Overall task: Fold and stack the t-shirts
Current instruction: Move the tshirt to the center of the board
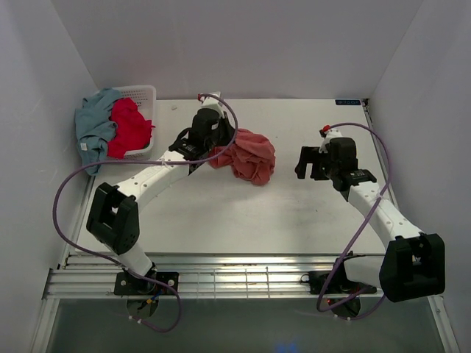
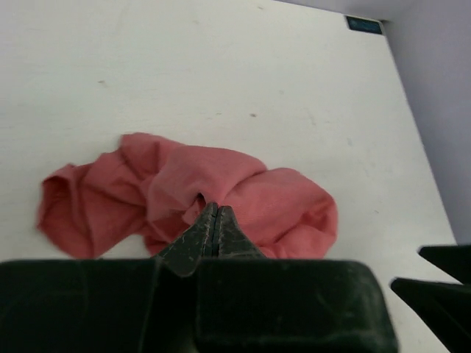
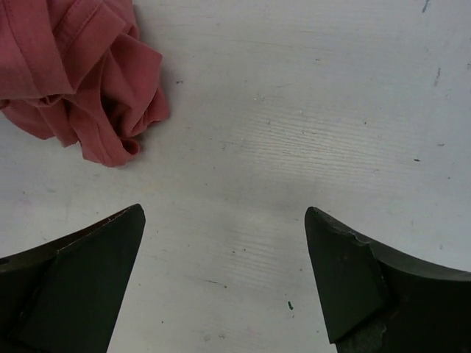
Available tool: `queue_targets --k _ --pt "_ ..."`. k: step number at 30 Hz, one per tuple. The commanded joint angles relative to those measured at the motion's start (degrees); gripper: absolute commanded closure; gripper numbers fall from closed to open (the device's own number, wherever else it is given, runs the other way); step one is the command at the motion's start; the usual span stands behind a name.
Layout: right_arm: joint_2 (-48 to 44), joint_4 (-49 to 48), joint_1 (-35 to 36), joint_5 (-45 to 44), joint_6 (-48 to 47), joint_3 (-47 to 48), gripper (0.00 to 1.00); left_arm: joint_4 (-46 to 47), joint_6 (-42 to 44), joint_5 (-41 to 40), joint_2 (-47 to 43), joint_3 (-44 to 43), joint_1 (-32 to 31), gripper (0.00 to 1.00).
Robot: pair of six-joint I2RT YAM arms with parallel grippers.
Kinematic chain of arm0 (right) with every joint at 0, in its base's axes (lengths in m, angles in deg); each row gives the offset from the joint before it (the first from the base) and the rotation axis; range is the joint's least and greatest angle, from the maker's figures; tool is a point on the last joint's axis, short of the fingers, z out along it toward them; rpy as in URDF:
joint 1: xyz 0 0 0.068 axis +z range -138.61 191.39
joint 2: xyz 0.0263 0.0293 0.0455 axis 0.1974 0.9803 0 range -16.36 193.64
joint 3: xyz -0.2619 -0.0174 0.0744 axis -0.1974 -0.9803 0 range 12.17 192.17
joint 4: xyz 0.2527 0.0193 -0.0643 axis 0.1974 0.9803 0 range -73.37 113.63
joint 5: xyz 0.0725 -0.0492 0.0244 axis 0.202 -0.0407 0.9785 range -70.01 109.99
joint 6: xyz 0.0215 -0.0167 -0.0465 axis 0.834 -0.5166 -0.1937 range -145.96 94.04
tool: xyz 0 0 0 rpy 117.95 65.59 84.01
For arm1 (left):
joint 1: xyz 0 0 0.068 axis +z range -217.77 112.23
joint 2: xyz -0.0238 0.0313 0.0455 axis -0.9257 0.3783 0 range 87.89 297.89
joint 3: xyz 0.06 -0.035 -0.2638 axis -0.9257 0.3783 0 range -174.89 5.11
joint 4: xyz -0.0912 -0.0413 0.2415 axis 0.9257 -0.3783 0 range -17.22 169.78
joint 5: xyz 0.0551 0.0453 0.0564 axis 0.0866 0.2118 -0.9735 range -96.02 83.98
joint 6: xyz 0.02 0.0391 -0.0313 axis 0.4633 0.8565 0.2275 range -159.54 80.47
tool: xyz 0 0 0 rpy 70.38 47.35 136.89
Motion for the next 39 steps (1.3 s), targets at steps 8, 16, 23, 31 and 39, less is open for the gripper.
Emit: queue_targets --k 8,16,23,31,39 --pt "-0.6 -4.6 4.8 8.2 0.8 -1.4 0.05 -7.0 -9.8 -30.1 -22.1 19.4 0.2 1.0" --pt "4.4 -10.3 13.5 8.6 4.0 -2.0 0.04 -13.4 -14.1 -35.2 -25.1 26.7 0.2 1.0" --pt "8.4 -15.1 17.3 12.8 7.4 -1.2 0.0 -13.6 -14.2 -35.9 -20.2 28.8 0.2 0.75" --pt "14.8 -18.1 24.0 14.7 10.1 0.9 0.1 -10.9 -10.5 -42.4 -11.1 26.5 0.5 0.74" --pt "18.8 -19.1 31.7 11.4 9.1 6.0 0.17 -9.3 -8.4 -42.4 -8.9 22.6 2.1 0.86"
